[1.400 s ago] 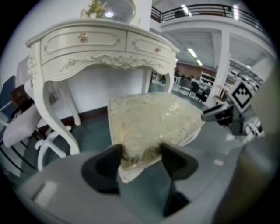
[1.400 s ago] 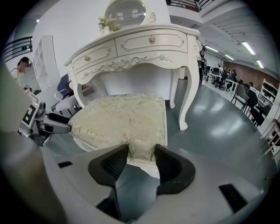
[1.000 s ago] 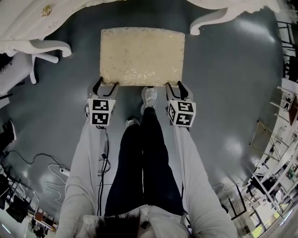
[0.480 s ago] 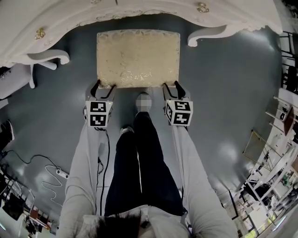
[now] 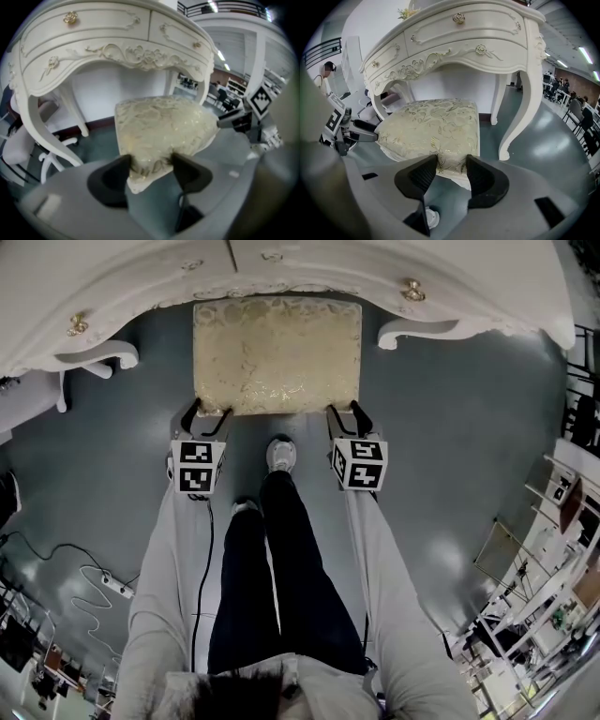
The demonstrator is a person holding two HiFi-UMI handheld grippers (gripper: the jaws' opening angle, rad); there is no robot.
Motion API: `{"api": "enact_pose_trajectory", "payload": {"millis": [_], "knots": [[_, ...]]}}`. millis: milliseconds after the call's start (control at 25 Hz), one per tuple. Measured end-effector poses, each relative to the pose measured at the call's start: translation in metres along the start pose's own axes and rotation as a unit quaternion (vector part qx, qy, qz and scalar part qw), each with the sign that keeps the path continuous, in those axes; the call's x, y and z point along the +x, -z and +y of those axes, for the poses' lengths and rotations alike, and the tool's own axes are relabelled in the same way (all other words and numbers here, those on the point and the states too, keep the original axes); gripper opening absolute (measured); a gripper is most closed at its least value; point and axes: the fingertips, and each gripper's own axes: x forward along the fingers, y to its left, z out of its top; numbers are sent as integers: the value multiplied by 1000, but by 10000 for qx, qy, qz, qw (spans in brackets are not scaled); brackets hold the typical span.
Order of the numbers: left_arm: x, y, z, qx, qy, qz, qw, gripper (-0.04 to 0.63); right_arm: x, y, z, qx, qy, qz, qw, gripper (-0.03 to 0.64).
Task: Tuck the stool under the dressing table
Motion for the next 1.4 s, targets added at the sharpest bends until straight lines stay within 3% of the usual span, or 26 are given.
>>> {"api": "enact_pose_trajectory", "payload": {"millis": [560,1040,1400], "knots": [[16,-24,14,54,-128,123,9998,301,15,-23,-7,-2,-130,-124,9998,195],[38,-69,26,-144,-358,-30,9993,299,43,-77,-34,-166,-223,-263,9993,190],[57,-101,48,-18,-459,-38,9989,298,67,-113,-41,-136,-220,-365,9990,189]]}}
